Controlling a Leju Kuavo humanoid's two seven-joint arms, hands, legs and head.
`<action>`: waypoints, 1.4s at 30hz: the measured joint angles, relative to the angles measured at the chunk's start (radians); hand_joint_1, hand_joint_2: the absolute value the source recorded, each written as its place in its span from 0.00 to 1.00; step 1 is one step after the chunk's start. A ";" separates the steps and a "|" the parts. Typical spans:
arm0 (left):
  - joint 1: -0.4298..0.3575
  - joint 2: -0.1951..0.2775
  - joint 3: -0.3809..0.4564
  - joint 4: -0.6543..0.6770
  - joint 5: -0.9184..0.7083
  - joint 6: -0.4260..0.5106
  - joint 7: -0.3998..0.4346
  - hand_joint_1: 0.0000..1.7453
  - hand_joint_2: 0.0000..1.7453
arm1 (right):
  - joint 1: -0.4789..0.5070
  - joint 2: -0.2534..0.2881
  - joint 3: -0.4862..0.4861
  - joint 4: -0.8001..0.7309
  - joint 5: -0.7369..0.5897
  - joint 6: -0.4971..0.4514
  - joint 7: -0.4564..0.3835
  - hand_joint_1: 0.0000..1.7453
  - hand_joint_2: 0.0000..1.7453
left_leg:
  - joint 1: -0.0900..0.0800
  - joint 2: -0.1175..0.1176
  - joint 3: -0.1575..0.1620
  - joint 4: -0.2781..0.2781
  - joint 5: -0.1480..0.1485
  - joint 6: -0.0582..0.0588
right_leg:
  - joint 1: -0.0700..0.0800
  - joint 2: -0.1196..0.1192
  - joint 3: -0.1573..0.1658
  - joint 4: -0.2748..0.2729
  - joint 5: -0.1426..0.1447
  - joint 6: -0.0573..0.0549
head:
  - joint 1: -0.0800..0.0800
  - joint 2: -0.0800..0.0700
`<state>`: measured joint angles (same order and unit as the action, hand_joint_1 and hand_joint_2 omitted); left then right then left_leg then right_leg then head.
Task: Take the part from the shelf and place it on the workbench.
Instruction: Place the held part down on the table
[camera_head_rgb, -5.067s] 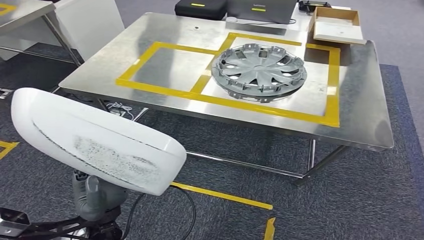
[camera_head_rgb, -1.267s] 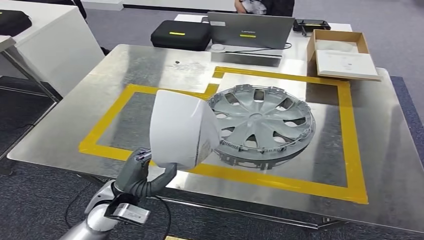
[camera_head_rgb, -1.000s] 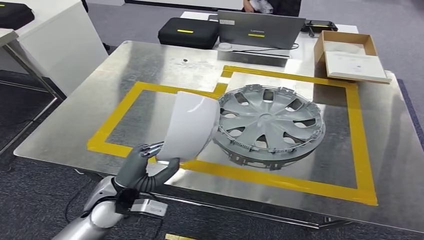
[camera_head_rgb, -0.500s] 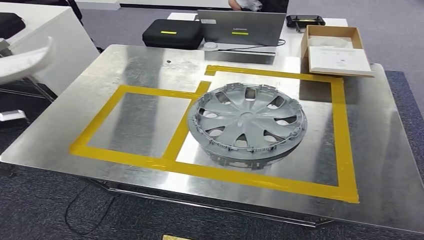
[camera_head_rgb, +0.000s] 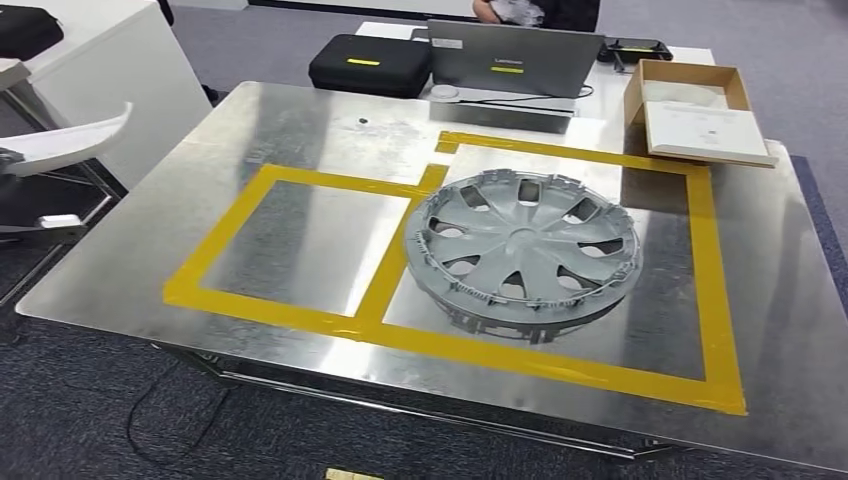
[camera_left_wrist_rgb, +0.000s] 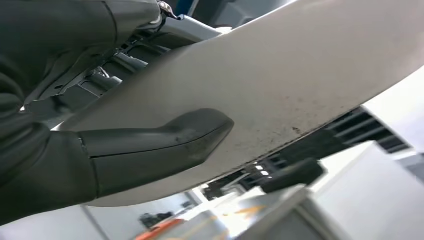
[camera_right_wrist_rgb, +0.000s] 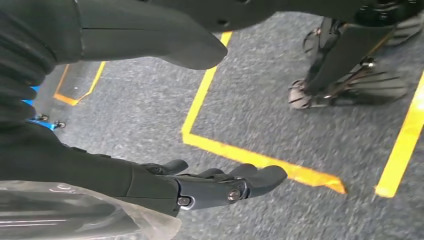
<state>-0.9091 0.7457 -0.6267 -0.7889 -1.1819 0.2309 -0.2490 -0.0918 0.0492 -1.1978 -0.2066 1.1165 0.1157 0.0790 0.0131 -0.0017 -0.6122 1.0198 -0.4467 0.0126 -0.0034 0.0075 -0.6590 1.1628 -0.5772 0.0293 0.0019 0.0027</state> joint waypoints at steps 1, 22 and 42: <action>-0.009 -0.030 -0.017 0.031 -0.002 0.011 0.000 1.00 1.00 | -0.001 0.000 0.000 0.000 0.000 0.000 -0.001 0.00 1.00 | -0.001 0.000 0.000 0.000 0.000 0.003 | 0.000 0.000 -0.037 0.068 -0.025 0.002 | 0.001 0.000; -0.011 -0.262 -0.101 0.172 0.000 0.315 -0.046 1.00 1.00 | 0.002 -0.002 0.003 0.001 0.044 0.005 -0.023 0.00 1.00 | 0.009 0.002 -0.106 0.229 -0.078 -0.045 | -0.006 0.000 0.063 -0.154 0.109 -0.040 | -0.007 0.000; 0.012 -0.374 -0.116 0.138 -0.013 0.405 -0.099 1.00 1.00 | 0.002 -0.002 0.014 0.001 0.072 0.004 -0.043 0.00 1.00 | -0.007 -0.005 -0.010 0.014 -0.004 -0.005 | -0.004 -0.001 0.045 -0.135 0.100 -0.006 | 0.000 0.000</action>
<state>-0.8967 0.3713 -0.7430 -0.6513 -1.1948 0.6357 -0.3485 -0.0897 0.0473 -1.1840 -0.2060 1.1888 0.1194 0.0355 0.0059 -0.0063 -0.6224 1.0339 -0.4511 0.0075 -0.0073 0.0063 -0.6144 1.0283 -0.4775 0.0234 0.0021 0.0025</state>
